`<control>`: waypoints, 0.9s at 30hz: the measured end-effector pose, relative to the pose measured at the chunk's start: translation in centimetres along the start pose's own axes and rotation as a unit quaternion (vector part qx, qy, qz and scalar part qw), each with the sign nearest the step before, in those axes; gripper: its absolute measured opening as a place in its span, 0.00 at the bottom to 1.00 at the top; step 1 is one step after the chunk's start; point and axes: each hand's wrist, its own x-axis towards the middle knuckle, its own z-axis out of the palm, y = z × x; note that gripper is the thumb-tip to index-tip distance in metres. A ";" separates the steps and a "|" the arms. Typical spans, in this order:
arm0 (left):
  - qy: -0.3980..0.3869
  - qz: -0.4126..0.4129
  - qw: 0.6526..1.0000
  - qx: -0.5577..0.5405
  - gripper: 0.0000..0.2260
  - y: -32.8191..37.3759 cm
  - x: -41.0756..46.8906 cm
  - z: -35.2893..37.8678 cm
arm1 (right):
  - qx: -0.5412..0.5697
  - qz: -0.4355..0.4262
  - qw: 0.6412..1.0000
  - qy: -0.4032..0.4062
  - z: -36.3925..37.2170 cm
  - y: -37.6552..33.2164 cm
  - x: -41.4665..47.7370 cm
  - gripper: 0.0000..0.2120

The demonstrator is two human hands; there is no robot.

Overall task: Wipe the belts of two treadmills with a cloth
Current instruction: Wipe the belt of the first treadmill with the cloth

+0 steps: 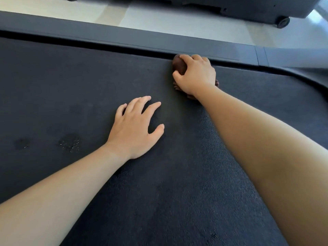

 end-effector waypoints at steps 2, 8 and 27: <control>0.001 0.001 1.000 -0.005 0.28 0.0 0.0 0.0 | -0.002 -0.001 1.000 -0.005 -0.1 0.0 -0.4 0.28; 0.003 -0.005 1.000 -0.009 0.26 0.0 0.0 -0.1 | 0.006 -0.022 0.999 -0.025 -1.9 -0.2 -6.7 0.28; -0.012 0.012 1.000 -0.020 0.23 -4.1 -5.3 -1.9 | 0.016 -0.022 0.999 0.032 -4.6 -7.3 -29.0 0.26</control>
